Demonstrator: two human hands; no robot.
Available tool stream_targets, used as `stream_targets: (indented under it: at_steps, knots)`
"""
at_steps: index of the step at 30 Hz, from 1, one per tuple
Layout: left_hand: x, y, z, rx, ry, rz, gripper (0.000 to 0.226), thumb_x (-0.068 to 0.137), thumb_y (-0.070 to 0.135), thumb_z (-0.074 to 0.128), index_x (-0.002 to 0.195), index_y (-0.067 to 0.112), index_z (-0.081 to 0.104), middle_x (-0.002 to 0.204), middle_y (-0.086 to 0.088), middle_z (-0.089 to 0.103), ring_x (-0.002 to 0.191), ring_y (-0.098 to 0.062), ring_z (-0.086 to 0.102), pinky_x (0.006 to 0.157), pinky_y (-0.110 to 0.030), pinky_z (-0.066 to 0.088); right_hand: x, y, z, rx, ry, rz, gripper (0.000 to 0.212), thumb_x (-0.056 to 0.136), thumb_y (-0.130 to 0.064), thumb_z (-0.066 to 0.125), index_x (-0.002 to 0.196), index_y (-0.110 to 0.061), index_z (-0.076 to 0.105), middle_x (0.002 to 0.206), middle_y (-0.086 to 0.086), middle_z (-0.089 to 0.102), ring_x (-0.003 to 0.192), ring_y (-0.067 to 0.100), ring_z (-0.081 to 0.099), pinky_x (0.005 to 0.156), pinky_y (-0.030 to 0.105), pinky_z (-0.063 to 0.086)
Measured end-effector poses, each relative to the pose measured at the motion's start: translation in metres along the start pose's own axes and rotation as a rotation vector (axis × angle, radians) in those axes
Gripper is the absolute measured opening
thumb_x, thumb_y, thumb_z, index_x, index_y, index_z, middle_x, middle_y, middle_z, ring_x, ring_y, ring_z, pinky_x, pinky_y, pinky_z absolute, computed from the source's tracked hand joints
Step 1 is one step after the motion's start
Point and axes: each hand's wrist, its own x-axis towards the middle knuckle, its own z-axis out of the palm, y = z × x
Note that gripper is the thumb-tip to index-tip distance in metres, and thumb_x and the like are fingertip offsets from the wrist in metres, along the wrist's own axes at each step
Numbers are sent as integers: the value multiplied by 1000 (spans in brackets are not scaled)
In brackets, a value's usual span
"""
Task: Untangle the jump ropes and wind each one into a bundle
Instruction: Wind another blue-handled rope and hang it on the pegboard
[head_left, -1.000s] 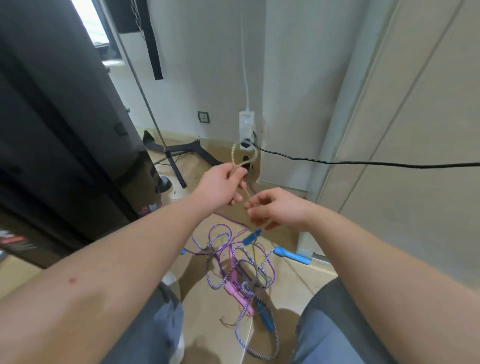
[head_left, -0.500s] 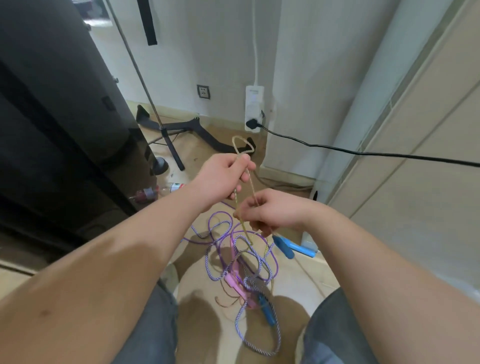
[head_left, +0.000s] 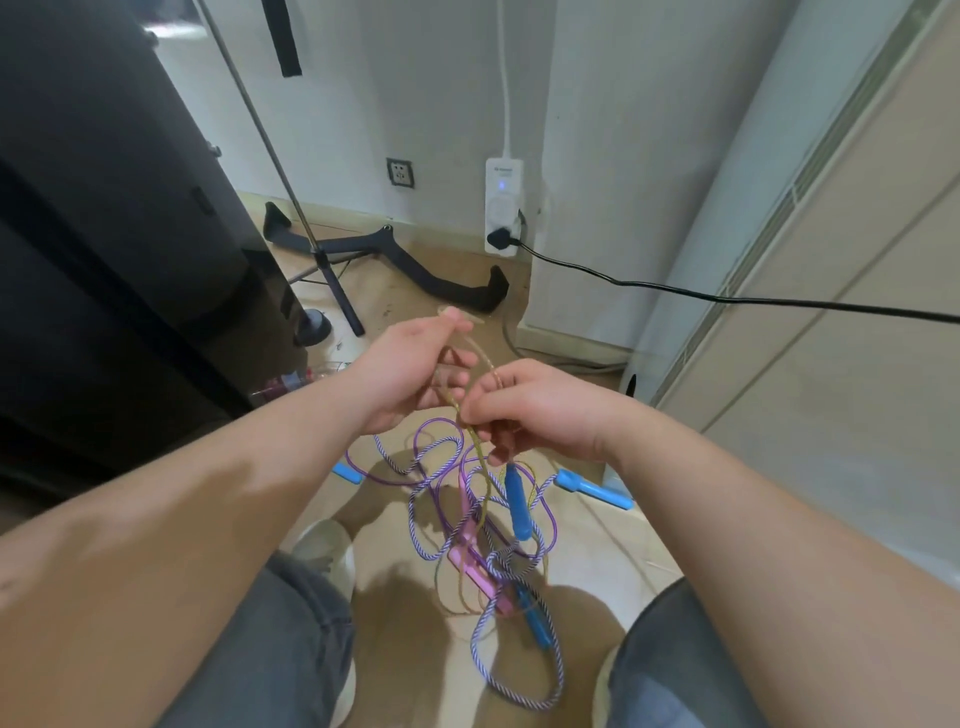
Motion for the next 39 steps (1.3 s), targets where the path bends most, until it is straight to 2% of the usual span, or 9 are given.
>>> stream_targets:
  at_steps: [5,8,11,15,20,24,29,36,39]
  knots:
    - [-4,-8,1,179,-372,-199,78,94,73,17,123,14,60,106,-10,73,102,-27,70,95,-45,50,0,-6,-11,218,350,-154,18,94,-15,60,76,-16,58,65,3,59,44,12,39,49,24,40]
    - [-9,-15,6,488,-474,-158,38,101,46,44,120,19,65,112,0,75,112,-17,66,96,-39,48,-2,-6,-25,311,542,-200,15,91,-16,62,76,-17,60,70,2,64,49,14,32,50,25,25]
    - [-8,-25,6,716,-390,-80,21,102,25,50,111,17,68,105,1,75,86,-10,69,80,-29,53,-8,-4,-34,341,615,-195,16,84,-13,66,72,-21,61,75,10,55,52,13,32,50,26,20]
    - [-3,-23,9,478,-205,7,16,103,17,51,102,6,63,90,-9,68,68,-14,69,63,-25,60,-11,7,-39,126,576,-43,15,83,-7,71,89,-19,64,68,2,50,52,13,41,45,21,27]
    - [-6,2,19,126,-115,191,6,96,11,63,94,6,66,79,-7,71,69,-12,71,61,-19,59,-17,20,-26,-232,230,98,14,81,-19,76,93,-24,71,77,-4,65,63,12,54,48,23,36]
    - [-2,13,16,-79,9,215,15,99,19,60,96,5,64,77,-7,71,62,-9,68,61,-16,59,-15,18,-18,-222,95,96,10,91,-26,67,94,-19,74,95,-2,76,70,10,56,53,23,41]
    - [3,15,12,-243,53,142,22,101,26,57,98,4,59,83,-8,71,61,-8,68,63,-15,59,-14,15,-15,-229,134,10,9,86,-28,75,89,-20,73,73,-8,64,63,10,51,50,24,38]
    - [-2,2,13,329,-290,73,30,99,31,58,115,8,68,103,-14,65,91,-22,60,91,-40,50,-10,12,-18,-161,307,-51,8,87,-25,63,81,-21,67,74,4,58,65,18,46,50,28,33]
    - [-1,-3,17,346,-172,173,15,98,22,61,106,20,73,99,-9,75,88,-17,67,89,-39,54,-10,12,-20,-112,262,-32,6,89,-15,57,90,-18,61,78,3,70,57,16,44,48,26,28]
